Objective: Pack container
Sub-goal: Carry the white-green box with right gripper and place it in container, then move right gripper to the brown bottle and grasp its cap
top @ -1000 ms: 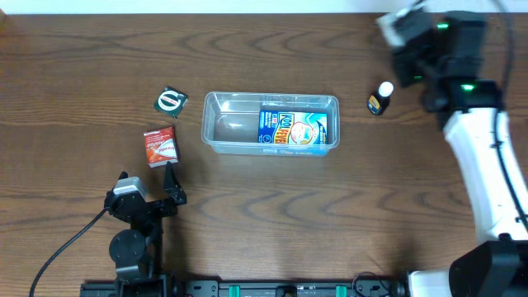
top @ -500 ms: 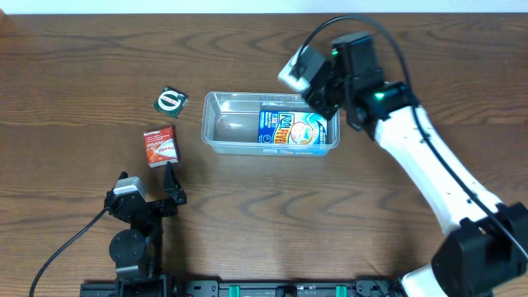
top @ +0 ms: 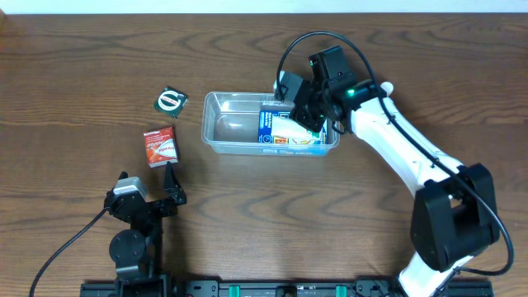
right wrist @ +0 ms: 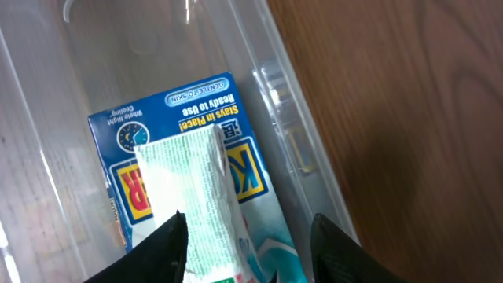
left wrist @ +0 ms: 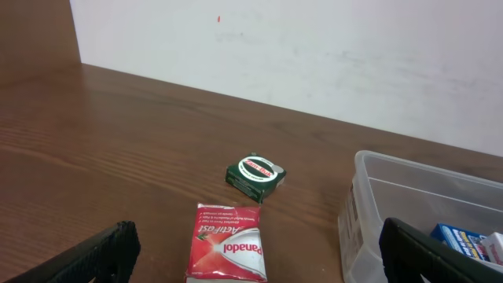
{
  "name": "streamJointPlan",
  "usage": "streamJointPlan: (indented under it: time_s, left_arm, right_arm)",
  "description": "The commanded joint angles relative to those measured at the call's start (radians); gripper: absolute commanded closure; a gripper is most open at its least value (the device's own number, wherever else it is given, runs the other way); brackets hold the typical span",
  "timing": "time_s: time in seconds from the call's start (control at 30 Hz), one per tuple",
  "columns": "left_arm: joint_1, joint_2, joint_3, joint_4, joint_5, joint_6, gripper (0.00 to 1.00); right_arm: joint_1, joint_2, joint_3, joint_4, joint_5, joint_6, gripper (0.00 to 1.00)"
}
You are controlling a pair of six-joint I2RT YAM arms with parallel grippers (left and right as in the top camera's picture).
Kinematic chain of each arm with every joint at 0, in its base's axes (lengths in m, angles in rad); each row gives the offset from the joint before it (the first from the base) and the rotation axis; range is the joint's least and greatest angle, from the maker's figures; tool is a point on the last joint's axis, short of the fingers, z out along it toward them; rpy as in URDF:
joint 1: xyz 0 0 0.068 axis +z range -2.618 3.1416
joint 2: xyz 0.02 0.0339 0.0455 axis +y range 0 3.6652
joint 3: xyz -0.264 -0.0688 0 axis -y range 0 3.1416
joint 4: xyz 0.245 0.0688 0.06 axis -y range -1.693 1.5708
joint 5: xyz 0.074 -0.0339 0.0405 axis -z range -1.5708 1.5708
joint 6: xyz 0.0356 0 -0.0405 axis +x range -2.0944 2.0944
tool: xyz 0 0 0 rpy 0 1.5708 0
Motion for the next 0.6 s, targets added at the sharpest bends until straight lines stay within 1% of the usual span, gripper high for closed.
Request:
streamJointPlan:
  time_s: [0.0, 0.1, 0.2, 0.27, 0.3, 0.37, 0.43, 0.5, 0.57]
  left_arm:
    - [0.005, -0.005, -0.016, -0.037, 0.006, 0.017, 0.02]
    - [0.005, -0.005, -0.016, -0.037, 0.006, 0.017, 0.02]
    - [0.005, -0.005, -0.016, -0.037, 0.006, 0.017, 0.02]
    - [0.005, -0.005, -0.016, -0.037, 0.006, 0.017, 0.02]
    - [0.005, -0.005, -0.016, -0.037, 0.006, 0.017, 0.02]
    - [0.005, -0.005, -0.016, -0.037, 0.006, 0.017, 0.02]
    - [0.005, -0.005, -0.016, -0.037, 0.006, 0.017, 0.02]
    - [0.005, -0.005, -0.016, -0.037, 0.006, 0.017, 0.02]
    - [0.005, -0.005, -0.016, -0.037, 0.006, 0.017, 0.02]
  right_arm:
    - [0.007, 0.006, 0.002, 0.004, -0.026, -0.023, 0.53]
    - [0.007, -0.002, 0.004, 0.006, -0.03, -0.015, 0.57]
    - [0.007, -0.038, 0.023, 0.013, -0.037, 0.053, 0.58]
    - [0.004, -0.074, 0.05, 0.015, -0.024, 0.085, 0.56]
    - [0.0, -0.09, 0.065, 0.018, -0.006, 0.1, 0.53]
    - [-0.019, -0.126, 0.1, 0.031, 0.063, 0.154, 0.43]
    - [-0.049, -0.15, 0.122, 0.046, 0.121, 0.174, 0.29]
    - [-0.091, -0.155, 0.133, 0.06, 0.172, 0.199, 0.24]
    - [-0.143, -0.154, 0.134, 0.061, 0.211, 0.237, 0.22]
